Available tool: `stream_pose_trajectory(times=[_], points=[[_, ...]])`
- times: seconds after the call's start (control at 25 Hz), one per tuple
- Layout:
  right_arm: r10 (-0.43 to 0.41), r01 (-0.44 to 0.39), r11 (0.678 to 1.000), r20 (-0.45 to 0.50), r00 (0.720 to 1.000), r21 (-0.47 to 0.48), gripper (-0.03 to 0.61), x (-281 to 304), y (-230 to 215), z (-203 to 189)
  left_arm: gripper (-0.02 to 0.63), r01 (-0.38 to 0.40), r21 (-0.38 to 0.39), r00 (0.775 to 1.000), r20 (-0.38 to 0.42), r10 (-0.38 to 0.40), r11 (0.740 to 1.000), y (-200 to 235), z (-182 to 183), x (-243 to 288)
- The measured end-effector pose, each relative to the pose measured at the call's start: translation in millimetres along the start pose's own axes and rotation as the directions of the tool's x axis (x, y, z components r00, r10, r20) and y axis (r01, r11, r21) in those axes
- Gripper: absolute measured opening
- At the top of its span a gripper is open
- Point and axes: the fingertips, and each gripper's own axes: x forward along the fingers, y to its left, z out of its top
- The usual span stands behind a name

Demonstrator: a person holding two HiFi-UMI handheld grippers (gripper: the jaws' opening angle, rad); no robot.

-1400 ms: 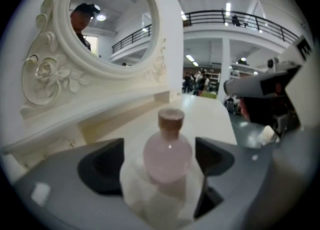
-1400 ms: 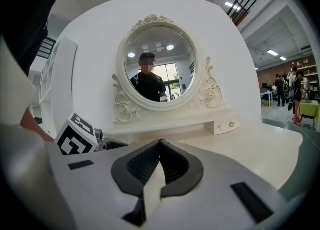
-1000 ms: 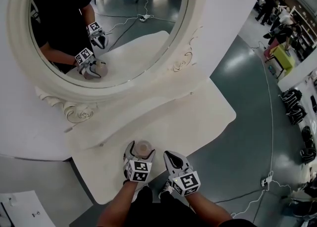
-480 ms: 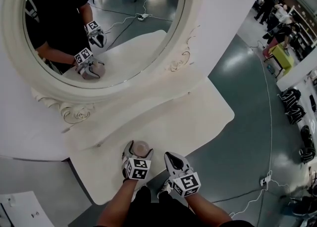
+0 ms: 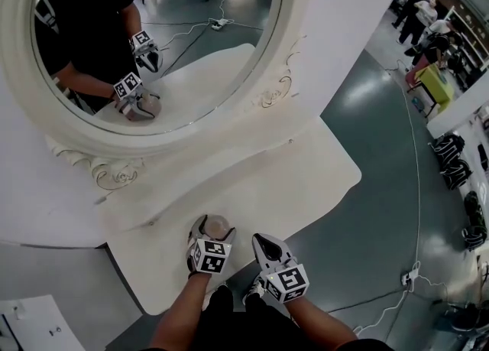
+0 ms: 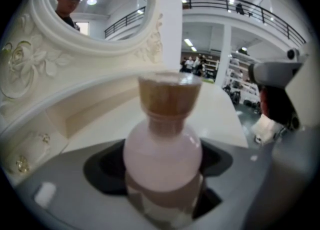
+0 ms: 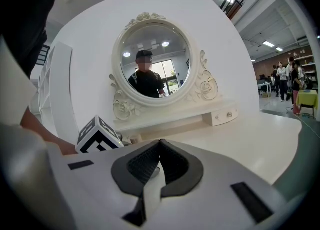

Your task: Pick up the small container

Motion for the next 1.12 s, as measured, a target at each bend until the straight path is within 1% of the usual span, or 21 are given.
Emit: stream_pose_trajectory(times=[0.12,0.24,0.36,0.48,0.6,0.72,0.84,0.96,1.12], points=[[-0.001,0.001,1.000,0.002,1.000,0.003,0.006,0,1,0,0.405,0.012,-0.005,1.000,-0.009,-0.012,1.000,0,1,1],[-0.002,0.002,1.000,0.008,1.000,0.003,0.006,-2,3,4,0.403,0.003,0.000,1.000,0.005,-0.003,1.000,-1,1,0],[-0.007,0.007,1.000,0.017,1.000,-0.004,0.006,-7,2,7,0.403,-0.016,0.013,0.999,0.032,0.016,1.000,0,1,-4],[-0.021,0.021,1.000,0.021,1.000,-0.012,0.006,-14,-4,9,0.403,-0.030,-0.011,0.997,0.068,0.030,1.000,2,6,-9],[-0.038,0.039,0.999,0.026,0.999,-0.015,0.006,-20,-11,9,0.403,-0.048,-0.023,0.991,0.127,0.050,0.999,5,19,-21],[-0.050,0.051,0.999,0.036,0.998,-0.018,0.006,-24,-14,10,0.403,-0.054,-0.016,0.982,0.181,0.056,0.998,3,37,-37],[-0.055,0.057,0.998,0.060,0.997,-0.026,0.006,-28,-14,21,0.403,-0.058,-0.004,0.969,0.240,0.057,0.998,-1,63,-61],[-0.054,0.059,0.997,0.088,0.995,-0.057,0.006,-32,-14,36,0.403,-0.050,0.006,0.950,0.309,0.046,0.999,-7,91,-87],[-0.064,0.076,0.993,0.126,0.990,-0.087,0.006,-38,-15,59,0.403,-0.059,0.057,0.923,0.382,0.032,0.997,-19,127,-118]])
